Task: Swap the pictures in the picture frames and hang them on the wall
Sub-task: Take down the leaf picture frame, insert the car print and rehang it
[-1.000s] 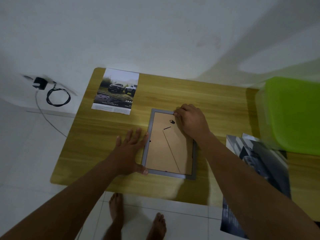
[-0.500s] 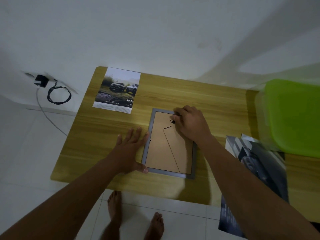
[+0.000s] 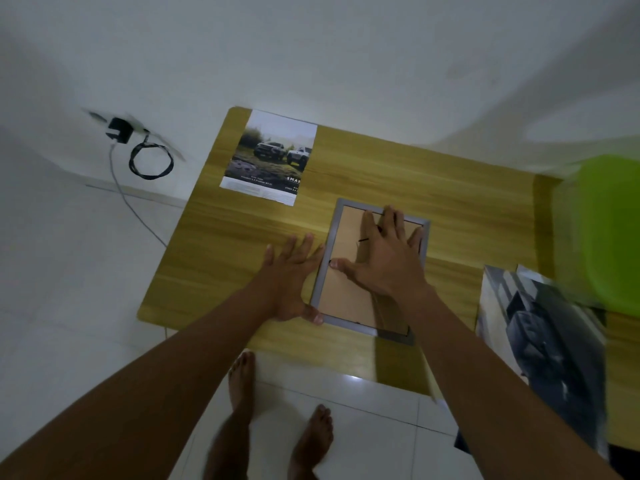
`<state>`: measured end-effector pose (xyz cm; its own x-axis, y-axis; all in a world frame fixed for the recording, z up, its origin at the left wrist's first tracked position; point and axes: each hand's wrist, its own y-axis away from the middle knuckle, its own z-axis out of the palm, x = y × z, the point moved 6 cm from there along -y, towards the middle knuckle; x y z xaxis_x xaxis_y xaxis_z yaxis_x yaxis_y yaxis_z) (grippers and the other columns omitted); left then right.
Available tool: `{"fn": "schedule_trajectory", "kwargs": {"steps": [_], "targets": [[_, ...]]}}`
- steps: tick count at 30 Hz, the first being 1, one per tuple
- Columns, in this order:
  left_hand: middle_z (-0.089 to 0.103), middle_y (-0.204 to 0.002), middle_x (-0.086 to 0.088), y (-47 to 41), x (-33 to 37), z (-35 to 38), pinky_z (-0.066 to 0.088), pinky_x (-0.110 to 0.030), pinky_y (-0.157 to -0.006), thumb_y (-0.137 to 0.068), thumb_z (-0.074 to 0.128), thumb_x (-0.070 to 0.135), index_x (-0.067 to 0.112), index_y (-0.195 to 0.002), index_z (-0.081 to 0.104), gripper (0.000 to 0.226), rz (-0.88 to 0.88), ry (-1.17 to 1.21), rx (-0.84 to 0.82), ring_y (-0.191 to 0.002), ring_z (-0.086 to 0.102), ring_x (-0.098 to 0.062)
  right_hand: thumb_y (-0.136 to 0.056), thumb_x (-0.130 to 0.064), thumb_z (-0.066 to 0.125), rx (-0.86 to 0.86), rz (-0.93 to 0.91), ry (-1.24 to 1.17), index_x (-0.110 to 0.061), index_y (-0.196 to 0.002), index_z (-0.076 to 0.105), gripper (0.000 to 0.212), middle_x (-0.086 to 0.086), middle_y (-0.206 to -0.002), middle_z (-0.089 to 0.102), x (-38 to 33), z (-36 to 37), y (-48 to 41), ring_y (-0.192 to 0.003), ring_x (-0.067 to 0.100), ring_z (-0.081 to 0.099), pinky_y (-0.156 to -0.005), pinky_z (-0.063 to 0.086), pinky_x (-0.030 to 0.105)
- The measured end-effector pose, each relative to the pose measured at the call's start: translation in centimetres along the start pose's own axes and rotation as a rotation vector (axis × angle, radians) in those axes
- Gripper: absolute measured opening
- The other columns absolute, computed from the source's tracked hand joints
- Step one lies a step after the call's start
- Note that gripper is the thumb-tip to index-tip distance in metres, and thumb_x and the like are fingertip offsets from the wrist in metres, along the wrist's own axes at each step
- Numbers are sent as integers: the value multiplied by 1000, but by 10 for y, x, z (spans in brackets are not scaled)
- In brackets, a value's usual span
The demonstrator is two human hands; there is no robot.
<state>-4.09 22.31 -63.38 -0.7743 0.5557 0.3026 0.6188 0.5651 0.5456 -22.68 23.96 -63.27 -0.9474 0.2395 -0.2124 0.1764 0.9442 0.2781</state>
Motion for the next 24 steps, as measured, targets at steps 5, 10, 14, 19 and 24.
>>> {"fn": "schedule_trajectory", "kwargs": {"steps": [5,10,14,19,24], "targets": [[-32,-155,3,-1,0,0,-18,-52,-111,-65,70,70,32,-150,-17,128,4,11,1,-141,-32,-25,-67,-94,39,7,27,-63,-21,-157,7,121,13,-164,-11,-2,-1,0,-150,31,-16,-113,-7,69],[-32,-155,3,0,-1,1,-20,-52,-110,-63,70,71,33,-150,-16,128,4,18,18,-141,-33,-24,-70,-90,44,-9,26,-102,-22,-157,12,115,12,-164,-8,0,-4,-2,-150,29,-15,-114,-5,69],[-32,-155,3,0,0,1,-21,-51,-109,-63,70,71,33,-151,-16,128,10,25,22,-140,-34,-24,-71,-89,45,7,32,-103,-22,-157,13,114,12,-164,-8,0,-3,-1,-150,28,-15,-113,-7,68],[-32,-155,3,1,0,1,-20,-52,-111,-64,71,69,33,-151,-15,127,9,44,16,-140,-34,-24,-71,-91,44,38,43,-97,-24,-157,13,113,10,-165,-7,2,0,-1,-150,26,-14,-114,-9,66],[-32,-155,2,0,-1,1,-19,-53,-111,-64,70,70,32,-151,-14,127,7,29,13,-140,-34,-24,-73,-89,45,53,41,-100,-25,-156,15,109,10,-165,-5,1,0,-1,-151,26,-13,-114,-8,64]]}}
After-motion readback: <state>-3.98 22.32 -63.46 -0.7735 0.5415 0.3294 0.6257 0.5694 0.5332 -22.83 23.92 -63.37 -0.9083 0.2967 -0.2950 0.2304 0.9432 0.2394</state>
